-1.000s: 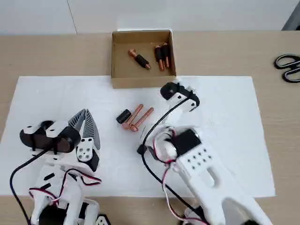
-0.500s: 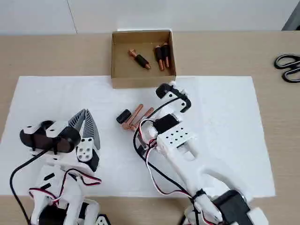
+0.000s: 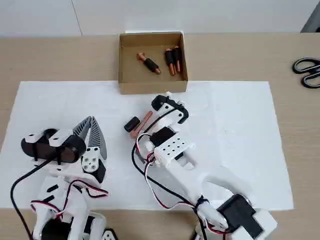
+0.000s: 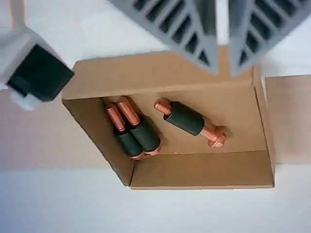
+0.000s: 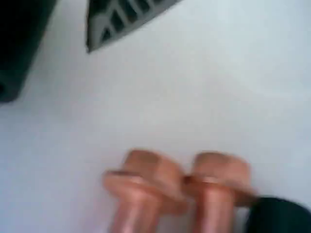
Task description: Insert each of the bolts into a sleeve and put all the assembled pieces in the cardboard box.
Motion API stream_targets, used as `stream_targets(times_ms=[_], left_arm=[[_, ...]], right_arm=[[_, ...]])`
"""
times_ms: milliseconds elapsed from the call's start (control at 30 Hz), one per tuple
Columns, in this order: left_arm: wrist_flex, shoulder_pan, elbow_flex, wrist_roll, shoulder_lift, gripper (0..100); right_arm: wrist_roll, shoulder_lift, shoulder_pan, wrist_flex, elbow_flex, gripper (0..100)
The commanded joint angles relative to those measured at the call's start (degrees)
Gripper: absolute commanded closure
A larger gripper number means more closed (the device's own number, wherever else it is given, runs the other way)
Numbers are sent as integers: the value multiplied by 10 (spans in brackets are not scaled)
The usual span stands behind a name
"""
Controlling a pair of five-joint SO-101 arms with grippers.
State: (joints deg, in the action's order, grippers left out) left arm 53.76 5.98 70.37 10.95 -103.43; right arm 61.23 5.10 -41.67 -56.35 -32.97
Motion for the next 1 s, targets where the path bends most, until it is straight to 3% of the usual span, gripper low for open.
stream_targets(times_ms=[0,133,267,433,700,967], left_arm=[[3,-4,1,3,-4,994],[3,-4,1,3,-4,994],[3,-4,1,3,-4,994],[3,-4,1,3,-4,994],[3,-4,1,3,-4,994],[3,-3,1,51,-4,994]], right_arm=[[5,-10,-1,4,24,824],[5,-25,-1,6,24,834],[4,-28,-1,7,24,998],[1,-24,11,3,24,996],[-20,49,131,-95,72,996],[-75,240,138,-104,77,996]])
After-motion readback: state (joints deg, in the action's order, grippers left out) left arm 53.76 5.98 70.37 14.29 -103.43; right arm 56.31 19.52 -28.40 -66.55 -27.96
